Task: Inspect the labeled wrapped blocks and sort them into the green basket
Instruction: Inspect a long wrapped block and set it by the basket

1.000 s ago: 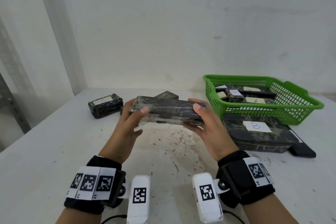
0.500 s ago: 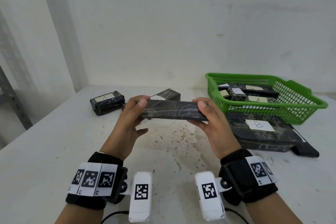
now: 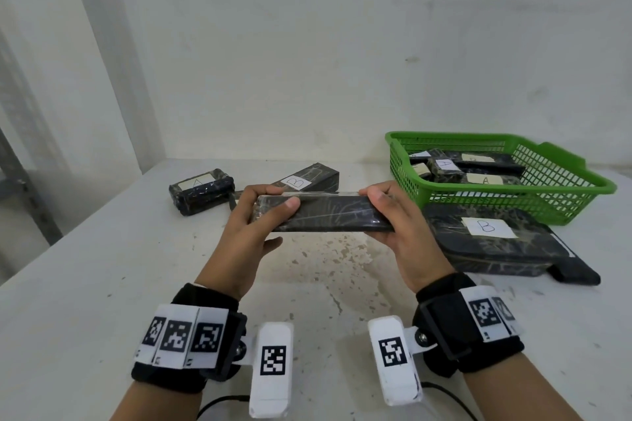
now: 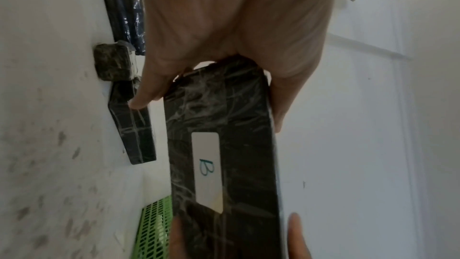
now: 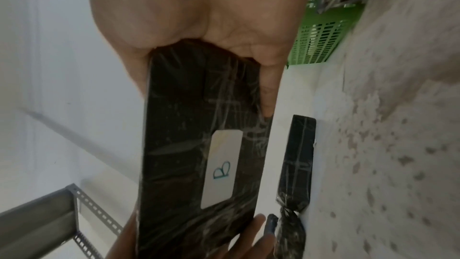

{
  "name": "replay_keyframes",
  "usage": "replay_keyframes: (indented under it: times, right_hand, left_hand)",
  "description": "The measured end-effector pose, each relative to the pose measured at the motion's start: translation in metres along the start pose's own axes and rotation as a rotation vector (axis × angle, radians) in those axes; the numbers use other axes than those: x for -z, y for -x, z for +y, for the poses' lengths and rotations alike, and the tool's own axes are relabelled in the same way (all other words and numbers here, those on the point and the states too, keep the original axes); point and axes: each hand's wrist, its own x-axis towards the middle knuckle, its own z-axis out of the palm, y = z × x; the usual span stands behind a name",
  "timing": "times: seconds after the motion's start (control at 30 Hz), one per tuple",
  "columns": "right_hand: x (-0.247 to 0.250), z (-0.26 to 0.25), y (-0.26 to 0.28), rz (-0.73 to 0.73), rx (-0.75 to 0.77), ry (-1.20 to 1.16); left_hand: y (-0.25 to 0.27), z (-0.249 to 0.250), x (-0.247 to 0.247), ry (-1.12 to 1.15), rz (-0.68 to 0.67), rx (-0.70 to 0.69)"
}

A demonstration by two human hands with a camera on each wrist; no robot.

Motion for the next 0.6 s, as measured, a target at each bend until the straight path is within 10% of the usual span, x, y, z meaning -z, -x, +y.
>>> replay_keyframes:
  times: [0.6]
  right_hand:
    - [-0.0024, -0.0081, 0.002, 0.034, -0.062, 0.028]
  left_hand:
    - [0.0023, -0.0016, -0.0029, -0.064, -0.001, -0.04]
